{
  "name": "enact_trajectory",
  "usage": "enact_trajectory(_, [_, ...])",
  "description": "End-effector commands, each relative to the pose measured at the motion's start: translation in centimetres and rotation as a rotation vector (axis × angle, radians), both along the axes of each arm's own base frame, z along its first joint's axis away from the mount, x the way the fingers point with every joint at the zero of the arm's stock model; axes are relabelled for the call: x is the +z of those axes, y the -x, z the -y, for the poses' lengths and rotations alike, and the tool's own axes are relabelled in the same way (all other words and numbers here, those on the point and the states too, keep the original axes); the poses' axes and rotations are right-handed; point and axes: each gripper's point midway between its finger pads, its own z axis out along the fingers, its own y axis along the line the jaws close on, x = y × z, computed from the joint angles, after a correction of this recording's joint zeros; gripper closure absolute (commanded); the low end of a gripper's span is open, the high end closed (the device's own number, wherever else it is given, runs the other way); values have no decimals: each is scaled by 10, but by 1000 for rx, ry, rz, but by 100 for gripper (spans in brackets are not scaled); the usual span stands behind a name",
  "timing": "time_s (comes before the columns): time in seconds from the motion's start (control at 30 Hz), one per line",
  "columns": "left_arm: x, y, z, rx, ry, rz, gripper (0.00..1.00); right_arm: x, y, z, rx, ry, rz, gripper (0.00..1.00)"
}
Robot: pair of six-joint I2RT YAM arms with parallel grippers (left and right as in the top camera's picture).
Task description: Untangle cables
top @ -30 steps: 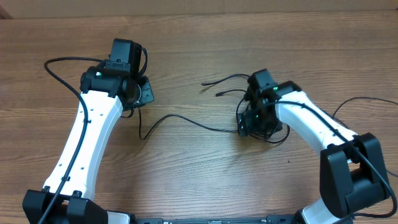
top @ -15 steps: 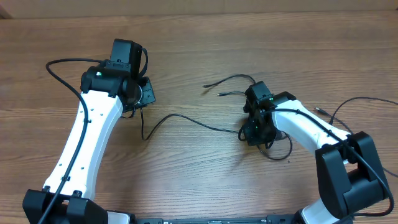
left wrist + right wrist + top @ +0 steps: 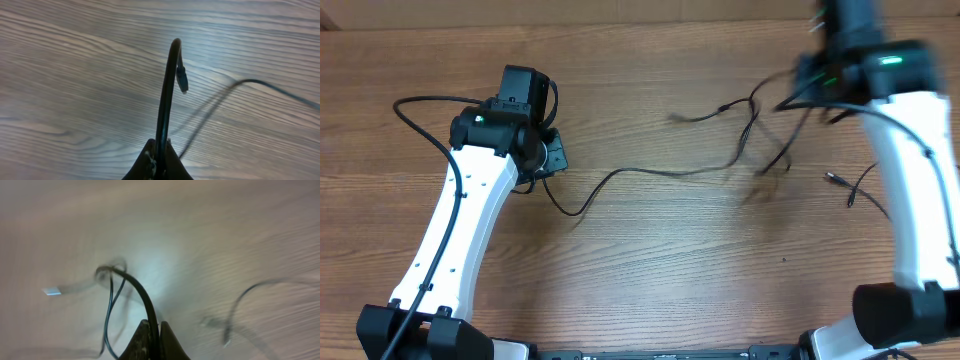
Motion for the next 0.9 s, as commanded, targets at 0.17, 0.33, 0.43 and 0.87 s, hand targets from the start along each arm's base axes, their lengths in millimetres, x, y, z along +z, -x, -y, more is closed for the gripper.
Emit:
enact_trajectory(0.17, [6, -2, -58, 159, -162, 20, 96, 113, 34, 110, -319, 70, 290, 96])
enact_trajectory(0.33, [6, 2, -101, 300, -159, 20, 96, 101, 48, 143, -445, 55, 256, 96])
enact_trajectory(0.43, [6, 9, -132, 395, -160, 13, 96, 92, 57, 164, -560, 22, 247, 96])
enact_trajectory(0.87, [4, -2, -103, 343, 297, 38, 96, 68, 60, 184, -633, 12, 168, 96])
